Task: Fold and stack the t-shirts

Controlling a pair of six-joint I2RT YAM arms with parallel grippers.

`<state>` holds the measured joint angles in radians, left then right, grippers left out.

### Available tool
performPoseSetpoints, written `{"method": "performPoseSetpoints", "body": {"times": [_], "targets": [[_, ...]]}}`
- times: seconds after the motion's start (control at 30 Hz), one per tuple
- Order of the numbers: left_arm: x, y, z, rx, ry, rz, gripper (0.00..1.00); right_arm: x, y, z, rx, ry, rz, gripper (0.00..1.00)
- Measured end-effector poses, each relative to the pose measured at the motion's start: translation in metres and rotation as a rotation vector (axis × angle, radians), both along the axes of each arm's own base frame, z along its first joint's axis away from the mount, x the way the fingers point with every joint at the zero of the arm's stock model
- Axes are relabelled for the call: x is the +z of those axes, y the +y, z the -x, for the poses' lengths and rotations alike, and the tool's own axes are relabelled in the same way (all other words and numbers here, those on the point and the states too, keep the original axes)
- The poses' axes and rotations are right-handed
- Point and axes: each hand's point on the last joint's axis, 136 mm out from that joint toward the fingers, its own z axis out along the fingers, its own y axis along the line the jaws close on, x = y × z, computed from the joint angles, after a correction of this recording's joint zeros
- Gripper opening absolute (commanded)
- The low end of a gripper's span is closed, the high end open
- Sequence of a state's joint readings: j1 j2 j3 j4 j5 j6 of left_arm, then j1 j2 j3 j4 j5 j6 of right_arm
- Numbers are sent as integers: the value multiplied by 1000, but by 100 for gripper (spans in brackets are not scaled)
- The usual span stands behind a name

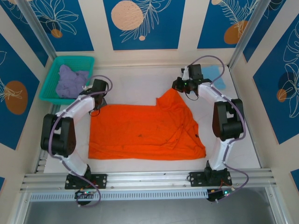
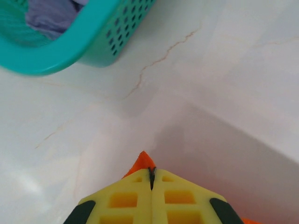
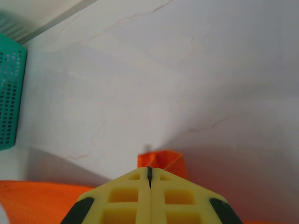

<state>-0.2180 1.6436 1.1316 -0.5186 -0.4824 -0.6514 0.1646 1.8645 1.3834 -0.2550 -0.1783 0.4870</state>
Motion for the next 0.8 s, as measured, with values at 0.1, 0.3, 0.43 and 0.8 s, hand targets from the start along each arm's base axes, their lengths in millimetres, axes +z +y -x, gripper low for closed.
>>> {"method": "performPoseSetpoints", "body": {"times": [0.1,0.3,0.43,0.8], "targets": [[-1,8,20,12,-20,-15,0,13,-1,27,1,-5,-14,0],[-19,18,55,37,-20,-22,0,30,1,83,-3,-12,-44,0],[-28,18,68,34,-29,-2,0,27,0,119,-3,3,-37,0],[-25,9,83,-5,-94,85,2,36,-24,194,-66,-37,-51,0]]}}
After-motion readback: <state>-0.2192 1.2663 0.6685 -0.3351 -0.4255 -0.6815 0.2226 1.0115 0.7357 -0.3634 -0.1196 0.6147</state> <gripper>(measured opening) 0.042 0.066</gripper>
